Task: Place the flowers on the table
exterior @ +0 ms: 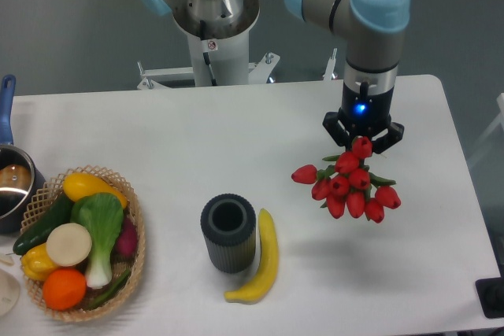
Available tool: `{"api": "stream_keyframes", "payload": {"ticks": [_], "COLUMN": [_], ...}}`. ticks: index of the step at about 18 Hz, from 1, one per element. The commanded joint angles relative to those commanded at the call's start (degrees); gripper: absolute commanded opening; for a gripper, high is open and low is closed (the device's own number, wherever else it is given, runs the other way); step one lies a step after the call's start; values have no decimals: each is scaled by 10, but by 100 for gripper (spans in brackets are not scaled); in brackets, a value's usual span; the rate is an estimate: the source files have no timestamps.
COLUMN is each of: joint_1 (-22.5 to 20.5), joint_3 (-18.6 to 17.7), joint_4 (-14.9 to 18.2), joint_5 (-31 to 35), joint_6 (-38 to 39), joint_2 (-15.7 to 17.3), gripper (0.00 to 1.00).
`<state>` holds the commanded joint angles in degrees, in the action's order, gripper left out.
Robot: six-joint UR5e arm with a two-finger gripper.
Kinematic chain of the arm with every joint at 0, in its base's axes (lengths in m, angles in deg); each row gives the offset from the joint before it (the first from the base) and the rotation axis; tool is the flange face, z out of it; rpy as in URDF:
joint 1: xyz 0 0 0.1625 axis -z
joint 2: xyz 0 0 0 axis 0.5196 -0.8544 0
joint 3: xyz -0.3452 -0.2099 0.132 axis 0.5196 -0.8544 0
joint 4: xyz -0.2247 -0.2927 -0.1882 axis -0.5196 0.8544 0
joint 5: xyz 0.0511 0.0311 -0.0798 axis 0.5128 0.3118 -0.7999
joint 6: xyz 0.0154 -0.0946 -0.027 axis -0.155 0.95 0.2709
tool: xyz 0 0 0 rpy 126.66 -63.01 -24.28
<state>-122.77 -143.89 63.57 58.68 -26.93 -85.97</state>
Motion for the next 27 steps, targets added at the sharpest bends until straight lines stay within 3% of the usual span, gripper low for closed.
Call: {"api": "stream_keyframes", "payload": {"ticks": [5, 8, 14, 15, 16, 27], "joint_1": [2, 9, 11, 11, 11, 7], "joint_3": [-3, -18, -50, -51, -51, -38], "joint_4": [0, -2, -6, -6, -6, -11], "joint_5": [0, 2, 10, 10, 11, 7], "joint_6": [1, 4, 0, 0, 1, -8], "joint_2": [-11, -22, -24, -24, -24, -15], "gripper": [0, 14, 53, 96, 100, 100]}}
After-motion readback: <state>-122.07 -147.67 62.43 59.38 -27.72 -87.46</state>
